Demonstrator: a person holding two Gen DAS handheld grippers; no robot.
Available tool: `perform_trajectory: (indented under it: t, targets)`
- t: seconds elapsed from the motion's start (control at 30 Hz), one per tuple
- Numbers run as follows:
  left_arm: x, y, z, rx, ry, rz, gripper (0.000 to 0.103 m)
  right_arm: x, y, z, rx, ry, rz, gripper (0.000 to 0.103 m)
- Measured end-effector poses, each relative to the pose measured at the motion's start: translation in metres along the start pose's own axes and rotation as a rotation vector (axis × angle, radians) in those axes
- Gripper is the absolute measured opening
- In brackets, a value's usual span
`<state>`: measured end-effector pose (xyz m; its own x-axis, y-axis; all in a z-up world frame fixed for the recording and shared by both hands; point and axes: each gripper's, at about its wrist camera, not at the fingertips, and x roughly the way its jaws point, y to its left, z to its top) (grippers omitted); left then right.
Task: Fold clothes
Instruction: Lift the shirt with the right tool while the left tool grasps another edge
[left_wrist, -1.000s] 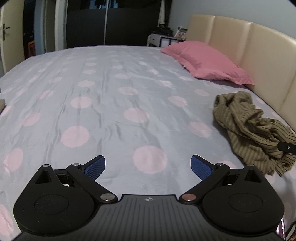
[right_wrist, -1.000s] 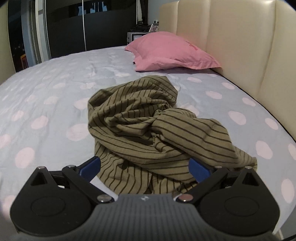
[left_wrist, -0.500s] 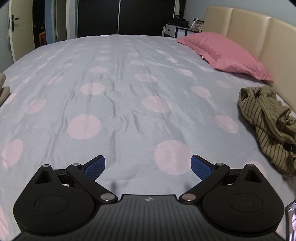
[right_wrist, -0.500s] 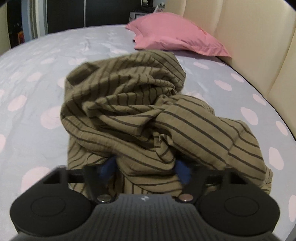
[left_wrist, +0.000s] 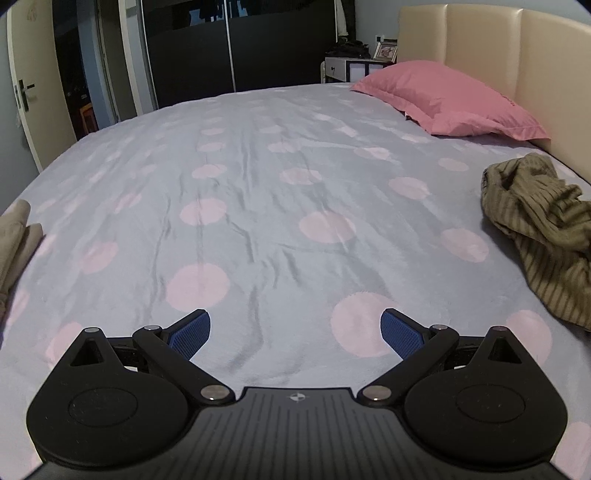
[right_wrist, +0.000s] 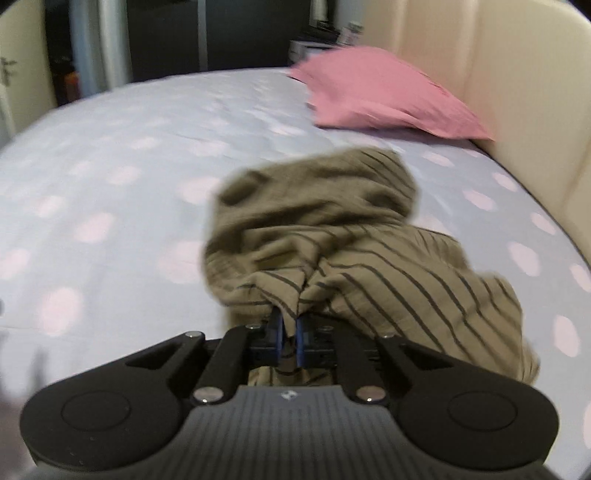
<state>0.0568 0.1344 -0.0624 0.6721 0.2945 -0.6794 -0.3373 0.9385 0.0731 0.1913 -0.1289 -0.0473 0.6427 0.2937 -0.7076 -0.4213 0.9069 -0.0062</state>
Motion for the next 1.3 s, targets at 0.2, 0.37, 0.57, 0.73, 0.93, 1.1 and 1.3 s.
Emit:
perform_trajectory:
  t: [0.2, 0.37, 0.57, 0.73, 0.93, 1.1, 1.3]
  targets:
    - [-0.029, 0.016, 0.005, -0.018, -0.037, 0.004, 0.101, -0.043, 0.058, 0.007, -0.04, -0.055, 0.198, 0.007]
    - [-0.056, 0.036, 0.006, -0.01, -0.063, 0.025, 0.101, -0.069, 0.116, -0.003, -0.088, -0.053, 0.349, 0.007]
    - [-0.091, 0.072, -0.001, -0.011, -0.081, 0.101, 0.101, -0.093, 0.182, -0.039, -0.186, 0.012, 0.501, 0.006]
    - [-0.115, 0.095, -0.015, -0.015, -0.064, 0.102, 0.101, -0.121, 0.228, -0.075, -0.26, 0.052, 0.613, 0.006]
    - [-0.14, 0.106, -0.035, 0.013, -0.035, 0.084, 0.101, -0.164, 0.263, -0.115, -0.309, 0.096, 0.803, 0.0]
    - [-0.149, 0.117, -0.047, 0.016, -0.012, 0.065, 0.101, -0.196, 0.276, -0.132, -0.38, 0.064, 0.878, 0.0]
    - [-0.139, 0.119, -0.057, 0.017, 0.027, 0.046, 0.101, -0.173, 0.257, -0.128, -0.356, 0.088, 0.738, 0.005]
